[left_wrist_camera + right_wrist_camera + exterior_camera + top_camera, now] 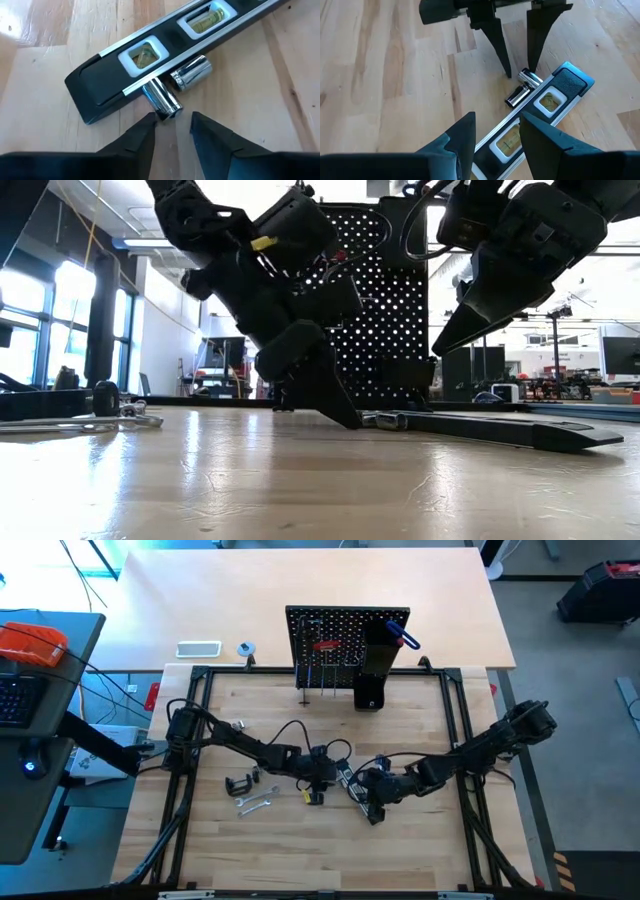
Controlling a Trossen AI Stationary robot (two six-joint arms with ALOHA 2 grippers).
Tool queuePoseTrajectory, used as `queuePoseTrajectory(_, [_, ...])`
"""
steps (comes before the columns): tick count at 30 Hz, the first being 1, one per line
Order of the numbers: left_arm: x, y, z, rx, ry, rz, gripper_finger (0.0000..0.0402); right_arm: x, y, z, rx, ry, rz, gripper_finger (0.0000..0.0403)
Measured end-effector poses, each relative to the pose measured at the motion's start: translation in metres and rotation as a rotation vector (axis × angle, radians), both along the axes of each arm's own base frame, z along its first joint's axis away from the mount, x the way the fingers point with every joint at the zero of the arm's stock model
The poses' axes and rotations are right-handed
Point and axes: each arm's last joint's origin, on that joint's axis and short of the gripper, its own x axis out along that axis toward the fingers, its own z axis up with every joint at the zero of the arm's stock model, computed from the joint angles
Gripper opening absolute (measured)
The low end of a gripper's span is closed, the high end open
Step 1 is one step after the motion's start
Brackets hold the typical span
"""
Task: Hang tools onto peg board
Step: Put the socket into the bottom black bin on the peg board
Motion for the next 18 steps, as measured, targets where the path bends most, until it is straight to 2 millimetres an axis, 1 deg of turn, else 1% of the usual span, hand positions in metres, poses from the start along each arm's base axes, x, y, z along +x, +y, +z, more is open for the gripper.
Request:
queuePoseTrajectory(3, [0.0018, -0.0002, -0.0058, -0.013, -0.002, 0.01, 0.0116, 0.0001, -0.0001, 0.0, 0.002, -0.001, -0.003, 0.0145])
queuePoseTrajectory(10, [0.0025, -0.001, -0.0053, -0.02, -0.009, 0.026, 0.0118, 0.0, 0.0, 0.0, 0.003, -0.001, -0.003, 0.0145])
queuePoseTrajectory(13, [0.0031, -0.0026, -0.0046, -0.026, -0.009, 0.028, 0.0133, 0.0, -0.0001, 0.0, 0.002, 0.0, -0.003, 0.0145])
queuePoseTrajectory(18, [0.004, -0.0036, -0.0043, -0.045, -0.021, 0.045, 0.0171, 0.0, 0.0, 0.0, 0.0, 0.0, -0.001, 0.0145])
